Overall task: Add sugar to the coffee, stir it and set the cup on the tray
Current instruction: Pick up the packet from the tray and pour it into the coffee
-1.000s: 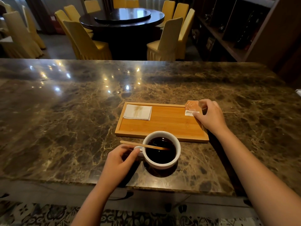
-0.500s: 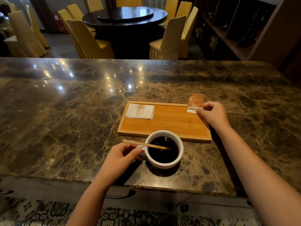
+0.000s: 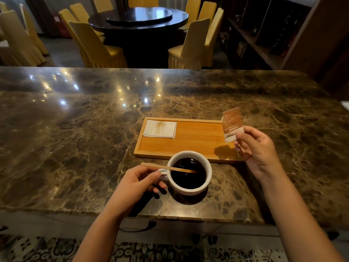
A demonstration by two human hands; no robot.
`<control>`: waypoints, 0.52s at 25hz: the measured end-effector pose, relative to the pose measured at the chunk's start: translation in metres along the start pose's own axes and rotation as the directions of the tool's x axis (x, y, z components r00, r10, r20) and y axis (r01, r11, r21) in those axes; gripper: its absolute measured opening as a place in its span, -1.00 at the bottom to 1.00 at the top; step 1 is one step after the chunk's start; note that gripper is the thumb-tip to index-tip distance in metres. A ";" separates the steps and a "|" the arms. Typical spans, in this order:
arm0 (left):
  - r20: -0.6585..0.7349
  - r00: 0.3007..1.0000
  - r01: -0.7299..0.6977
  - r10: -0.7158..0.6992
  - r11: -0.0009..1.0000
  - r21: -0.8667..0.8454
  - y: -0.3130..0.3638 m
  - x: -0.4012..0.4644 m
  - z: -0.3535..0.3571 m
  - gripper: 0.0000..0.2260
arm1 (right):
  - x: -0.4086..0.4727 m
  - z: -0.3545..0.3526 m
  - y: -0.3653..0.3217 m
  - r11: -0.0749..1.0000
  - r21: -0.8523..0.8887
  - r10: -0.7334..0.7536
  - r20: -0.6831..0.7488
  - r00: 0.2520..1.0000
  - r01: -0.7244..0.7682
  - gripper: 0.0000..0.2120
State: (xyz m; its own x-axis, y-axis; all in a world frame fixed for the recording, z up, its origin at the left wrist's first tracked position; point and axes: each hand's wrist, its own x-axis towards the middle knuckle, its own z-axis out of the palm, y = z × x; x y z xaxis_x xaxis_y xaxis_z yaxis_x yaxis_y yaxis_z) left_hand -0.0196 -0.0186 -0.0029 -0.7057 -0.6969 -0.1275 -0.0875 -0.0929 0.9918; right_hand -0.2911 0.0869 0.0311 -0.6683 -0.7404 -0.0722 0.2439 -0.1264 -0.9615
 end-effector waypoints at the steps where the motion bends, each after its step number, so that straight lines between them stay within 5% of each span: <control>1: 0.004 1.000 0.002 -0.002 1.000 -0.011 0.000 0.000 0.000 -0.73 | -0.005 0.004 0.001 0.999 0.050 0.018 0.003 1.000 -0.018 -0.86; 13: -0.025 0.999 -0.026 0.026 1.000 -0.008 -0.002 -0.001 0.002 -0.76 | -0.036 0.019 0.008 0.994 0.074 0.078 0.068 0.995 -0.083 -0.92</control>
State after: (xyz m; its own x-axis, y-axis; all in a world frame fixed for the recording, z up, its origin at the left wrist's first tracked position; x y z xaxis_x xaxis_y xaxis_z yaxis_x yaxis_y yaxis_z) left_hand -0.0202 -0.0165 -0.0044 -0.6898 -0.7168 -0.1020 -0.0638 -0.0801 0.9947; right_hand -0.2517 0.0996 0.0309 -0.5980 -0.7910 -0.1291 0.3503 -0.1131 -0.9298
